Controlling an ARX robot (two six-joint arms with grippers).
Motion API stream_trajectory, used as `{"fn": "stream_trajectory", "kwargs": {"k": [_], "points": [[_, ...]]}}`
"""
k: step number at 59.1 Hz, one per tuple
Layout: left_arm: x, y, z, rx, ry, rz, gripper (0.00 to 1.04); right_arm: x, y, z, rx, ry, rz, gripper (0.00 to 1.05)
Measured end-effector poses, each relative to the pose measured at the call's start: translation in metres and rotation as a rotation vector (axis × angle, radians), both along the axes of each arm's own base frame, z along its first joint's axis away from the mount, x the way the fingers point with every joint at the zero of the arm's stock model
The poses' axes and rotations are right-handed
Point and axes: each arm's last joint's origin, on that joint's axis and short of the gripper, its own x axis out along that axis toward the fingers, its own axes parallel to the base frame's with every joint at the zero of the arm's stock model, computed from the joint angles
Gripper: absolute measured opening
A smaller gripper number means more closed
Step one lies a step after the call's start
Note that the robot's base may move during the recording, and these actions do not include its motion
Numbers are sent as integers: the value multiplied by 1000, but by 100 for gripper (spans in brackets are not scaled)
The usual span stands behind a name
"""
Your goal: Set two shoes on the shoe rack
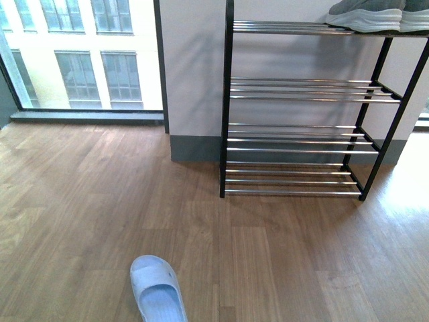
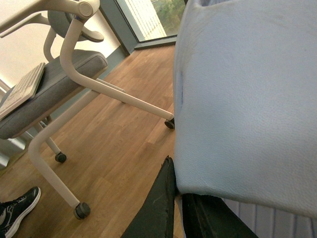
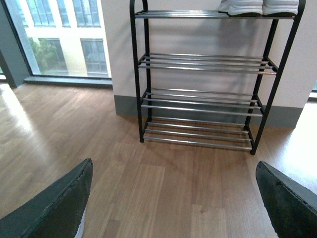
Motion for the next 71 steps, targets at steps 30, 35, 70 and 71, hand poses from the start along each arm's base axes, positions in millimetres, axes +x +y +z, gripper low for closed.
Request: {"fn": "stream_trajectory", "kwargs": {"k": [30, 35, 70, 71], "points": [[0, 0, 0, 3, 2, -3, 2, 0, 0, 0, 0, 0, 0, 95], [0, 0, 0, 3, 3, -2, 2, 0, 0, 0, 0, 0, 0, 95], [0, 0, -1, 4, 7, -1, 2, 0, 0, 0, 0, 1, 1, 95], [0, 0, -1, 4, 8, 2, 2, 0, 0, 0, 0, 1, 2, 95]]}}
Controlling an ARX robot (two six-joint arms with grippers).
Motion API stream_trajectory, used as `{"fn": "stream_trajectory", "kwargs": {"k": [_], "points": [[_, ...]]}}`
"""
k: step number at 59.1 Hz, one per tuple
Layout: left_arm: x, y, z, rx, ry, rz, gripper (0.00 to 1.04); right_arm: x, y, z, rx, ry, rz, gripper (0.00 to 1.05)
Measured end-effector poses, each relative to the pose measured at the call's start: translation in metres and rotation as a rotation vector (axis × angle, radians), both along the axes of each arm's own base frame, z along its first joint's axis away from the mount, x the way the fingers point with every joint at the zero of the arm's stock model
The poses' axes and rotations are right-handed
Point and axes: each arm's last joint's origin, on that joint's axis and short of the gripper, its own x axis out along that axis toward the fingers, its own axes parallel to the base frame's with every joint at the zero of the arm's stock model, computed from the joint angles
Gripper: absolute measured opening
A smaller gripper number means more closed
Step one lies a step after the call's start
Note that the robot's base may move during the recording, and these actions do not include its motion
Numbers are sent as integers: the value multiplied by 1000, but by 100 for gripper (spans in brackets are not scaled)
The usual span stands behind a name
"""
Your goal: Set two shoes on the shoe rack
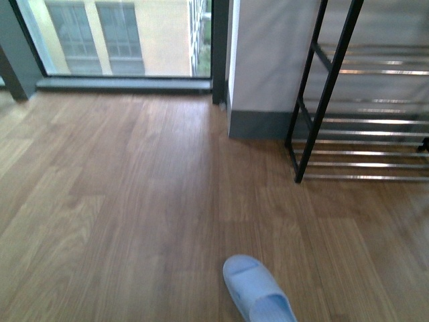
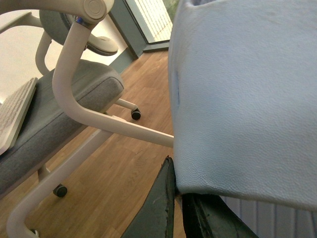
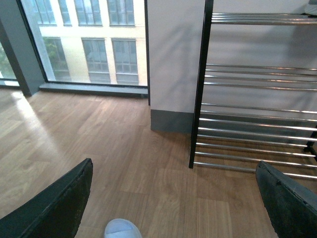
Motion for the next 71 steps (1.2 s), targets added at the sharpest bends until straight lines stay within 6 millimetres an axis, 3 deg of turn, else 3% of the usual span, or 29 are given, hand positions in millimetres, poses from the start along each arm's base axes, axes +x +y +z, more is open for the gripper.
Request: {"fn": "stream_trajectory", "kwargs": {"k": [13, 20, 27, 32, 35, 39, 41, 44, 45, 61, 71], "points": [[0, 0, 0, -1, -3, -4, 2, 0, 0, 0, 0, 0, -2, 95], [0, 0, 0, 0, -3, -1, 2, 12, 2, 1, -111, 113, 263, 95], [0, 0, 0, 0, -3, -6, 2, 53, 6, 9, -199, 135, 281, 95], [0, 0, 0, 0, -3, -3, 2, 97, 9, 10, -264, 148, 206, 95], [0, 0, 0, 0, -3, -3, 2, 127, 13, 1, -303, 182, 179, 95], [0, 0, 0, 0, -3, -5, 2, 159, 20, -25, -329, 275, 195, 95], [0, 0, 0, 0, -3, -5, 2, 175, 26, -49, -344, 347, 203, 95], [0, 0, 0, 0, -3, -5, 2, 185, 31, -71, -362, 406, 223, 95], [0, 0, 0, 0, -3, -5, 2, 190, 34, -88, -368, 451, 238, 95], [0, 0, 0, 0, -3, -5, 2, 205, 43, -230, -407, 794, 268, 95], [0, 0, 0, 0, -3, -5, 2, 215, 38, -267, -409, 838, 235, 95]]}}
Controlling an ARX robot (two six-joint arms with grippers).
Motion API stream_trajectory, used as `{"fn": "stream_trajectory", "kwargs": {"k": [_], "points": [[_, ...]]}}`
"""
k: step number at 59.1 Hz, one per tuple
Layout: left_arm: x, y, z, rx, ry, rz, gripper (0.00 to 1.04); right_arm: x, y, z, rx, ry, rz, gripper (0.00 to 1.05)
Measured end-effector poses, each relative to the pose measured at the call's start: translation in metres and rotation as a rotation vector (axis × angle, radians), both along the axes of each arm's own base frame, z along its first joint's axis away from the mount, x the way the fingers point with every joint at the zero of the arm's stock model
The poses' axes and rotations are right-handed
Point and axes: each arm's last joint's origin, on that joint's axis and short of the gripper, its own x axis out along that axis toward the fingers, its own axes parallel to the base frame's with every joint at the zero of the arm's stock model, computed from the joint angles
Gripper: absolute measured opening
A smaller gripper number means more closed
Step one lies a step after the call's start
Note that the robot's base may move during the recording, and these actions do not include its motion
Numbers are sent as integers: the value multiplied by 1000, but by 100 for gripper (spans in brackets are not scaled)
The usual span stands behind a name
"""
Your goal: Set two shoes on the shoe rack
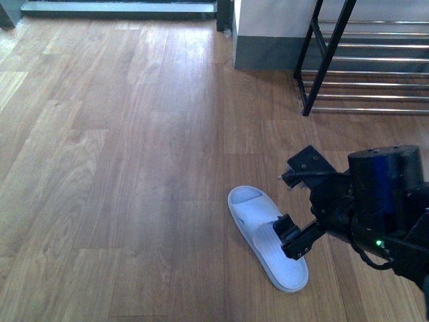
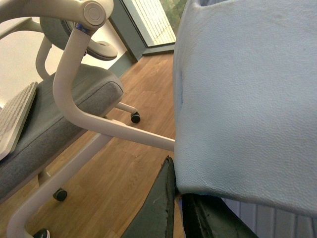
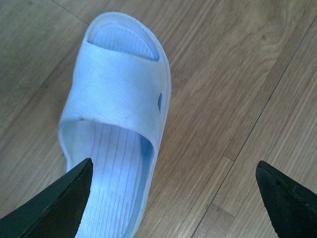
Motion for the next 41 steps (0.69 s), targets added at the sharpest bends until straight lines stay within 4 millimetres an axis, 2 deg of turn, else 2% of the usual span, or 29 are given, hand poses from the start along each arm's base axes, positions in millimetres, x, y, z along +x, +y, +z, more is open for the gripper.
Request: {"fn": "stream_trajectory", "kwargs": {"k": [23, 41], "points": [[0, 0, 0, 0, 0, 0, 2, 19, -1, -40, -5, 27, -22, 95], [0, 0, 0, 0, 0, 0, 2, 23, 2, -59, 11, 40, -40, 95]]}}
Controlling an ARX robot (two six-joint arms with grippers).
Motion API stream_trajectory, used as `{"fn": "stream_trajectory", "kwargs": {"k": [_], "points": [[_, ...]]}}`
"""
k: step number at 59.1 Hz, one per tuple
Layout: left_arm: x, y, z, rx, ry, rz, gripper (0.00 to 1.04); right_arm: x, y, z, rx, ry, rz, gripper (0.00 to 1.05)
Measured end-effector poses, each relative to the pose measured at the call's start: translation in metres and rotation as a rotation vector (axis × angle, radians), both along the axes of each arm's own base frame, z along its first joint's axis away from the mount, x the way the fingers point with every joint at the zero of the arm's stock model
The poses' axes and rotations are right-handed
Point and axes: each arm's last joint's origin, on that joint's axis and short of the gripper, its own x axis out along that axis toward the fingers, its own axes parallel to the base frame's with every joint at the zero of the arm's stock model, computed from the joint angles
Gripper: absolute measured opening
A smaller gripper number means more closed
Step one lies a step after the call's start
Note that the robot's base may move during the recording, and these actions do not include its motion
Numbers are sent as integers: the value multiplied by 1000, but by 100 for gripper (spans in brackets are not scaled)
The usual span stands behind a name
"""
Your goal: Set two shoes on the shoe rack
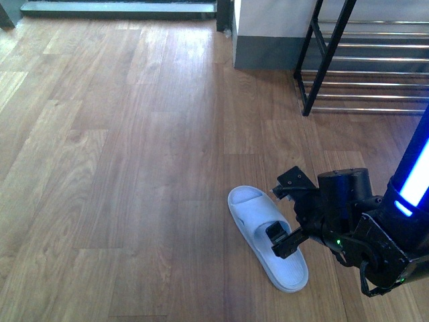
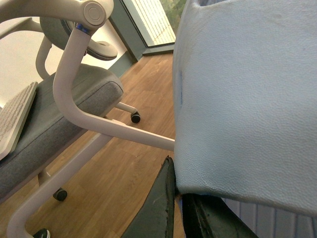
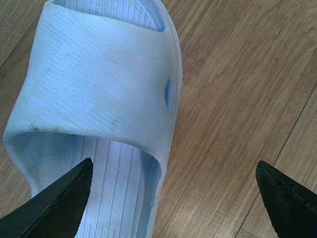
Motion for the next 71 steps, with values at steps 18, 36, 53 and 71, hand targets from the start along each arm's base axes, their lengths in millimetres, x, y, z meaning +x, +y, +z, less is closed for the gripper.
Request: {"fn": "stream_trajectory", "kwargs": {"k": [18, 36, 53, 71], "points": [[0, 0, 0, 0, 0, 0, 2, 8, 4, -22, -8, -83, -23, 86], [0, 0, 0, 0, 0, 0, 2, 2, 6, -31, -27, -155, -100, 40], [0, 0, 0, 0, 0, 0, 2, -2, 12, -24, -7, -177, -99, 1], [0, 0, 0, 0, 0, 0, 2, 3, 11, 60, -1, -286, 11, 2]]}}
